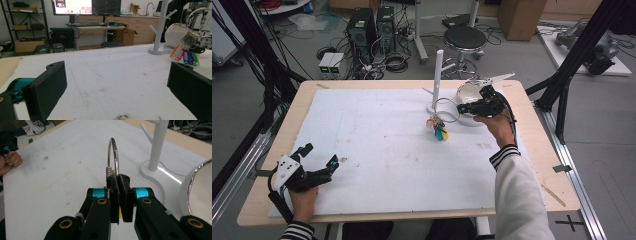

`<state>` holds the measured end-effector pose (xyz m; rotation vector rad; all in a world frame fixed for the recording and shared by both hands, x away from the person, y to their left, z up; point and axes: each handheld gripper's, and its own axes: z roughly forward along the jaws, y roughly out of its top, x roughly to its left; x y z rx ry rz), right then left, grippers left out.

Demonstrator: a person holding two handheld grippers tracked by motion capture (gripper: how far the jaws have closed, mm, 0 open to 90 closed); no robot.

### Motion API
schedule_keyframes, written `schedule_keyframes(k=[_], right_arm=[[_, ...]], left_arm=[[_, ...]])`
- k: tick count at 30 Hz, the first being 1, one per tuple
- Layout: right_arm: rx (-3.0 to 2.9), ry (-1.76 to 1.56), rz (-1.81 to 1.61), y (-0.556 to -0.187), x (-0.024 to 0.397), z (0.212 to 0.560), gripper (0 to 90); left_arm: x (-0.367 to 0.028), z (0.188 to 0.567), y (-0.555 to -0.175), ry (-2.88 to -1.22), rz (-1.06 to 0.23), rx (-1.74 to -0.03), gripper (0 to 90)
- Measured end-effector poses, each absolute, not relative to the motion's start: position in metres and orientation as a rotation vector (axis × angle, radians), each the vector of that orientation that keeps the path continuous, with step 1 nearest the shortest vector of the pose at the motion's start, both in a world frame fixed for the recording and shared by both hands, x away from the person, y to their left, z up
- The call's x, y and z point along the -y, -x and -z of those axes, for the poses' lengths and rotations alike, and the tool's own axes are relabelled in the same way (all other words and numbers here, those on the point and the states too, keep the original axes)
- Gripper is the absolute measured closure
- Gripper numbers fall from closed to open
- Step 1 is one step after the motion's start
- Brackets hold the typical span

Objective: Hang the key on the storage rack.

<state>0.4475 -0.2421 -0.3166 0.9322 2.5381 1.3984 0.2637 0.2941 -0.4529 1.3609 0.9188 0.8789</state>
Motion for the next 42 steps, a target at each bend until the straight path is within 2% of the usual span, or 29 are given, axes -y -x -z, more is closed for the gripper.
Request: schedule_keyframes(k=[13,42], right_arm=[[-2.409,-0.961,-1.527,-0.463,0.221,0.311,88.4],[-2.255,-1.182,-1.5,-0.486,0.209,0.336,88.3]], left_arm=[[-0.294,0.453,-0.264,-1.356,-0.876,-0.924,2.9],[-0.294,0.453,-0.264,-1.355,-0.874,-0.927,3.0]])
